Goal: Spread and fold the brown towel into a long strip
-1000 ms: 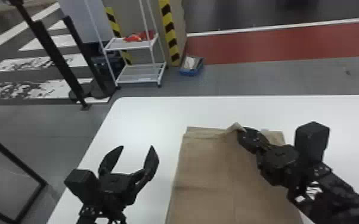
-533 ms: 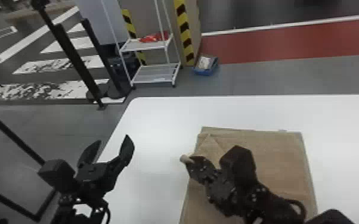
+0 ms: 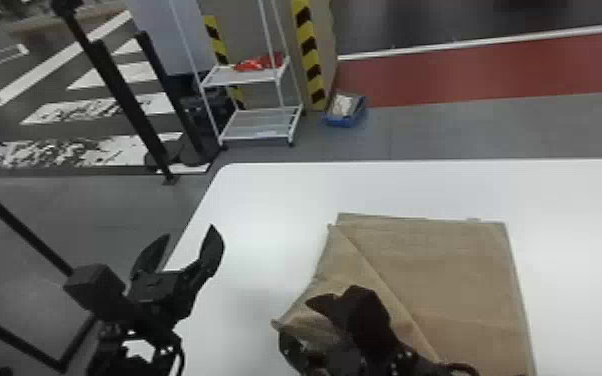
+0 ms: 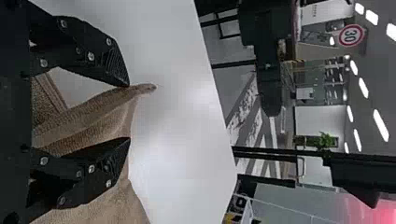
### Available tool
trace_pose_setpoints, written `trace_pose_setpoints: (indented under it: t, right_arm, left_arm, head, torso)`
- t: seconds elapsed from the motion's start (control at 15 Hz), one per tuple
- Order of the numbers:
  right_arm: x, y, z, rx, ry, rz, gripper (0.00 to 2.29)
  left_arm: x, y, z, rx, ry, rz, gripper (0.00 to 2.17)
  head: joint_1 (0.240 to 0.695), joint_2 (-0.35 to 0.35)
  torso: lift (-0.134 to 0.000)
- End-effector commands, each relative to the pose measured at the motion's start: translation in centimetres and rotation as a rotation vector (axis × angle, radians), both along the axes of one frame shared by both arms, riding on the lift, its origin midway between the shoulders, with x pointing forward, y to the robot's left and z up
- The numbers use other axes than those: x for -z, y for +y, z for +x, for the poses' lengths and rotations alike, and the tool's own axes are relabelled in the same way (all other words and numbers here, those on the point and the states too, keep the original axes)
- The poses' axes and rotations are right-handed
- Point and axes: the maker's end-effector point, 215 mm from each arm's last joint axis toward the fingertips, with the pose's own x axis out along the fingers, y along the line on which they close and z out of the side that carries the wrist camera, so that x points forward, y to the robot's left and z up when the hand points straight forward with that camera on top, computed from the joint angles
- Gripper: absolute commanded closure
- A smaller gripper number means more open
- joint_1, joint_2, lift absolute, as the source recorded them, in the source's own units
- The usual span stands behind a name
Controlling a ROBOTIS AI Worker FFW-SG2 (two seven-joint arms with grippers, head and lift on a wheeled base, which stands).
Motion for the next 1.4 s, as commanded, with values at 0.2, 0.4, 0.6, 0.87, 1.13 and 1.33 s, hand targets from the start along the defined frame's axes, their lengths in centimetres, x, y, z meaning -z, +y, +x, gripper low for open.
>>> trace_pose_setpoints:
  t: [0.2,0.4,0.6,0.87,1.13,1.33]
  right_arm:
    - [-8.1,-11.1,3.0,0.208,-0.085,0.241,0.04]
    - [-10.1,-21.4,4.6,0.394,-0.197,0.249,0.04]
    - [-9.6,-33.7,6.8,0.612,-0.200,0.256,0.06]
    - [-8.7,-49.0,5.3,0.842,-0.199,0.262,0.07]
    - [-8.5,-58.1,3.0,0.982,-0.210,0.259,0.08]
    - [-8.9,-60.6,2.6,1.020,-0.217,0.285,0.08]
  left_arm:
    - [1.3,-2.6,0.4,0.083,0.022,0.002,0.08]
    - [2.5,-5.3,0.0,0.215,0.061,0.066,0.08]
    - [3.5,-8.8,-2.2,0.441,0.101,0.162,0.08]
    - [3.5,-11.4,-5.2,0.662,0.168,0.276,0.08]
    - [6.2,-12.4,-8.6,0.847,0.356,0.398,0.08]
    - [8.1,-11.4,-10.2,0.903,0.483,0.498,0.13]
  head:
    - [0.695,0.350]
    - [0.695,0.350]
    - [0.695,0.350]
    - [0.695,0.116]
    - [0.695,-0.083]
    - [0.695,-0.191]
  torso:
    - [-0.112]
    - [-0.112]
    - [-0.112]
    - [-0.112]
    - [-0.112]
    - [-0.112]
